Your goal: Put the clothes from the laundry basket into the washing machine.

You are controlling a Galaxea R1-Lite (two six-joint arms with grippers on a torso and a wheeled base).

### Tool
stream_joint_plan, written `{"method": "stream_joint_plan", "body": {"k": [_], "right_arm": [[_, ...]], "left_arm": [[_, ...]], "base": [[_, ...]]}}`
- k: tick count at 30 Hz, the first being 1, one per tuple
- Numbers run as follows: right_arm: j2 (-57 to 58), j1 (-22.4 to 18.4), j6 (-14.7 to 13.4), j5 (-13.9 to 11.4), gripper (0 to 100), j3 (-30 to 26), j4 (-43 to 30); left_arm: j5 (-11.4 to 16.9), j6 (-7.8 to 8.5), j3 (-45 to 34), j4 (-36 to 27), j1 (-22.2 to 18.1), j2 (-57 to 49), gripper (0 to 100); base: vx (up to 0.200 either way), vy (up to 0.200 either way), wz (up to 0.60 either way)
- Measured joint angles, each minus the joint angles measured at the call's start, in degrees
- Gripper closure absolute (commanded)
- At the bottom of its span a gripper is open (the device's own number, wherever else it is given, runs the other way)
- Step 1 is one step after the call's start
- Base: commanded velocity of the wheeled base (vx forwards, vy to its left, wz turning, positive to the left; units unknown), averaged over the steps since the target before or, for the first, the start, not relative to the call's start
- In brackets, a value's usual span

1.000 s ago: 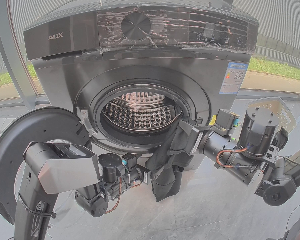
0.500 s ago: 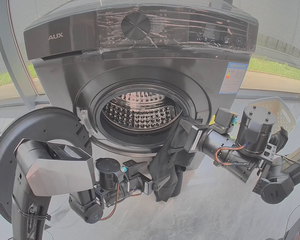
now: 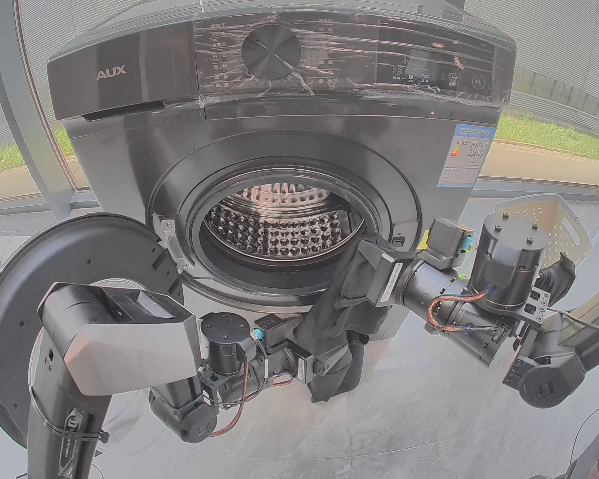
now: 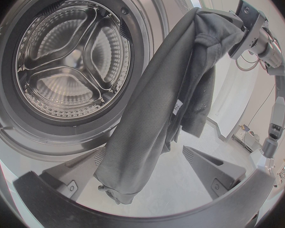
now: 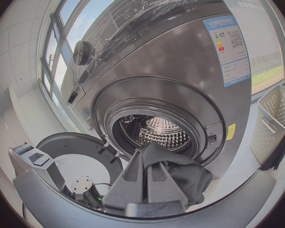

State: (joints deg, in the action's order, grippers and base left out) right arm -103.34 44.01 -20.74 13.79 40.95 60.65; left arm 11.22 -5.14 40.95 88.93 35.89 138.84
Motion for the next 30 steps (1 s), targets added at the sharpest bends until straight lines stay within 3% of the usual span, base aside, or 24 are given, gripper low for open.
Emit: {"method": "stream_joint_plan", "body": {"k": [9, 10, 22, 30], "right_arm": [[0.0, 0.0, 0.0, 0.0, 100, 0.0, 0.0], [0.1, 0.0, 0.0, 0.0, 100, 0.0, 0.0], [0.3, -0.2, -0.1, 0.6, 100, -0.5, 0.1], [0.5, -2.1, -0.1, 0.5, 100, -1.5, -0.2]], "left_arm": [[-0.4, -0.05, 3.9, -0.1, -0.5, 3.6, 0], [-0.5, -0.07, 4.5, -0.1, -0.5, 3.9, 100], [-1.1, -0.24, 8.0, -0.1, -0.8, 6.0, 100], [-0.7, -0.13, 1.4, 0.0, -1.8, 0.9, 100]], "base": [[0.0, 0.0, 0.0], [0.0, 0.0, 0.0], [0.0, 0.0, 0.0], [0.0, 0.0, 0.0]]}}
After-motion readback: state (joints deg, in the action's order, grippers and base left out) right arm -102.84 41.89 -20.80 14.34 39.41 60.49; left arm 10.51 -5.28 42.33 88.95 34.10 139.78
